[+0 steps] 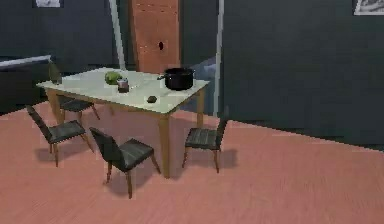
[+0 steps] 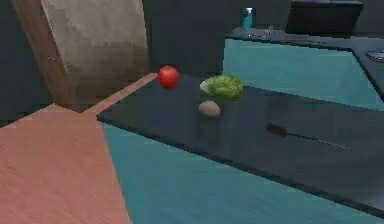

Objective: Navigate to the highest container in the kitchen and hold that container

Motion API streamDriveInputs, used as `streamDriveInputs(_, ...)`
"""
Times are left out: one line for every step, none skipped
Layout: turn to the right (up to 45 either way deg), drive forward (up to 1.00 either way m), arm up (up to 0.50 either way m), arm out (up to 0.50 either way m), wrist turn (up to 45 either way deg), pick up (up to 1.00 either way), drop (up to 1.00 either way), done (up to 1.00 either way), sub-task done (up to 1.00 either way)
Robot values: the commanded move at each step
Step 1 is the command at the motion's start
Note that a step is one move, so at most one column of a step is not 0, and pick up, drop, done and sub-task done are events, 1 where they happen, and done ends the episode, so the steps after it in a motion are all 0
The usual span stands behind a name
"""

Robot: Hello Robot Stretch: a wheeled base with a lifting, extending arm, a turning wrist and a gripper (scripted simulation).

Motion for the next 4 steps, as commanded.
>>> streamDriveInputs(39.0,0.00,0.00,0.00,0.0,0.00,0.00,0.00,0.00)
streamDriveInputs(0.0,1.00,0.00,0.00,0.0,0.00,0.00,0.00,0.00)
streamDriveInputs(15.0,0.00,0.00,0.00,0.0,0.00,0.00,0.00,0.00)
streamDriveInputs(0.0,0.05,0.00,0.00,0.0,0.00,0.00,0.00,0.00)
